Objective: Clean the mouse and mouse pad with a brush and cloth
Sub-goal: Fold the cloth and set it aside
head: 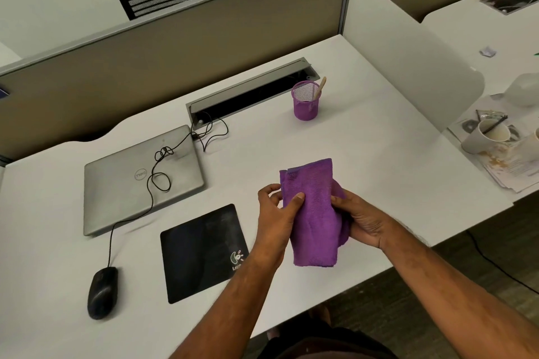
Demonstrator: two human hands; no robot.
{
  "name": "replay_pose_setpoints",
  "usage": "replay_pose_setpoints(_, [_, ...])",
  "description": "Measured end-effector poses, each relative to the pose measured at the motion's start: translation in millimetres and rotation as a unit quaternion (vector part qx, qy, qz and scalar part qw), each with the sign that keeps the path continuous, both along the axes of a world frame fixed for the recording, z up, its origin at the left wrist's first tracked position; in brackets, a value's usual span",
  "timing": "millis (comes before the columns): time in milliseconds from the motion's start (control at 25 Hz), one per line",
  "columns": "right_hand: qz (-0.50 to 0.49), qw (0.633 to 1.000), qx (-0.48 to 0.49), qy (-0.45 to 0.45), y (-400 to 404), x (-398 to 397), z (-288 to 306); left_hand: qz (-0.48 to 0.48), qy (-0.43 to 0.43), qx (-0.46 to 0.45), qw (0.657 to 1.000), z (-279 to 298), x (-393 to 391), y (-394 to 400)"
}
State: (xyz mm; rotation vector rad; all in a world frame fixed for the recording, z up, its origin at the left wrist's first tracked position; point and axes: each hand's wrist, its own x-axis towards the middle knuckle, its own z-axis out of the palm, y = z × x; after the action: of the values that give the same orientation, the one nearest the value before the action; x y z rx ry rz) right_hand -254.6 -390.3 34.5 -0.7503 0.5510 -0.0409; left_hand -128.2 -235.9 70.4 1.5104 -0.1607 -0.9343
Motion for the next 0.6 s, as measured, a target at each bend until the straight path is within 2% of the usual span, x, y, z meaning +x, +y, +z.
replay_pose_setpoints(160, [-0.004,1.0,0.005,-0.003,0.1,1.7,1.2,0.027,-0.055,0.008,0.998,-0.9,-4.7,-7.9])
replay_pose_setpoints(360, [-0.015,1.0,-0.001,-0.012,2.9,6.4,9.8,0.041,0.0,0.045,0.998,-1.1,0.0,-11.0])
replay_pose_setpoints(480, [-0.021,1.0,-0.009,-0.017,2.7,9.1,9.7,0.047,-0.1,0.088,0.99,-2.5,1.8,-9.2])
replay_pose_setpoints(600, [-0.03,0.999,-0.012,-0.025,3.4,11.7,8.8,0.042,-0.193,0.084,0.977,0.9,2.7,-8.2])
